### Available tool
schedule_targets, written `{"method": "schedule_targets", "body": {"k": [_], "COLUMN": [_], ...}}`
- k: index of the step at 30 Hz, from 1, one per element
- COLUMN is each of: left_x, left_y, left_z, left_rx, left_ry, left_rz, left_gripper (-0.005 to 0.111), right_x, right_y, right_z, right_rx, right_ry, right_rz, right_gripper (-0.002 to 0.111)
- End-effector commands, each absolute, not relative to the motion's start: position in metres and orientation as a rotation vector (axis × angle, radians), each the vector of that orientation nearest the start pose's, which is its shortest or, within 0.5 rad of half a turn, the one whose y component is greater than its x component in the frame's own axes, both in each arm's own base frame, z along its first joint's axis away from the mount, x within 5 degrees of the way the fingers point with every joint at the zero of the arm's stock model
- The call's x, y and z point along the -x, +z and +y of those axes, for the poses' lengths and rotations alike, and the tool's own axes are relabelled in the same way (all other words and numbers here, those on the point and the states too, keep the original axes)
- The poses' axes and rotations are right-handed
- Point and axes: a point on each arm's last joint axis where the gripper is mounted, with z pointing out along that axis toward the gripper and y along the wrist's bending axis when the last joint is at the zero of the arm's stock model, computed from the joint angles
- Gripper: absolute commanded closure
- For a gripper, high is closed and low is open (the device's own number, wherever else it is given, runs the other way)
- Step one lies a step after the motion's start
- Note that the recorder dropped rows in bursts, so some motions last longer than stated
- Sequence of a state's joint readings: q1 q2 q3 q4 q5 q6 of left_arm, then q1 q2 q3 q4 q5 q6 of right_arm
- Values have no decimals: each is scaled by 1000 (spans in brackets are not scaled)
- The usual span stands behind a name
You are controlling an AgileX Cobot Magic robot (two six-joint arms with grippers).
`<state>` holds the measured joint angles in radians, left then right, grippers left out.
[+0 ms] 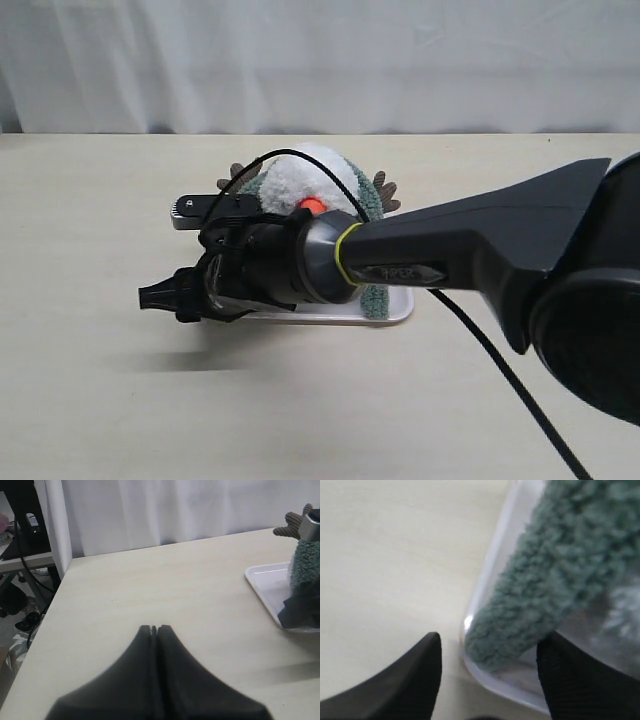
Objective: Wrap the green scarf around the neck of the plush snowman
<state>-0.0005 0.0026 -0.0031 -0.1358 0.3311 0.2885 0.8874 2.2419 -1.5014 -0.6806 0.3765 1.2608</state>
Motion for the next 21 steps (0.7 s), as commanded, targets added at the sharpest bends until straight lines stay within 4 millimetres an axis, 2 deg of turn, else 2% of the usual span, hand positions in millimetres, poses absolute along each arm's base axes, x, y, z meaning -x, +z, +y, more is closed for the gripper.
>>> {"method": "schedule_targets", "body": {"k": [1,5,7,11,16,21], "left_x": [-54,-54,-54,-54,-54,-54], "left_y": [184,184,184,184,184,184], "left_z": [-4,-4,-4,-4,-4,-4], "left_rx": [-172,-172,-172,-172,-172,-172], "left_ry": [63,63,63,63,63,63], "left_rz": [1796,1796,1796,1796,1796,1796], "left_gripper": [107,107,107,107,107,107], "right_x": [-322,-324,-324,-324,-323,-320], "right_y": [111,112,112,114,113,120], "right_z": [340,342,345,348,348,344], "right_rx": [201,237,238,251,284,340], "right_ry": [270,299,333,381,359,308], "right_rz": [2517,2490,2481,2466,2466,2497], "right_gripper": [55,55,60,78,103,104]}}
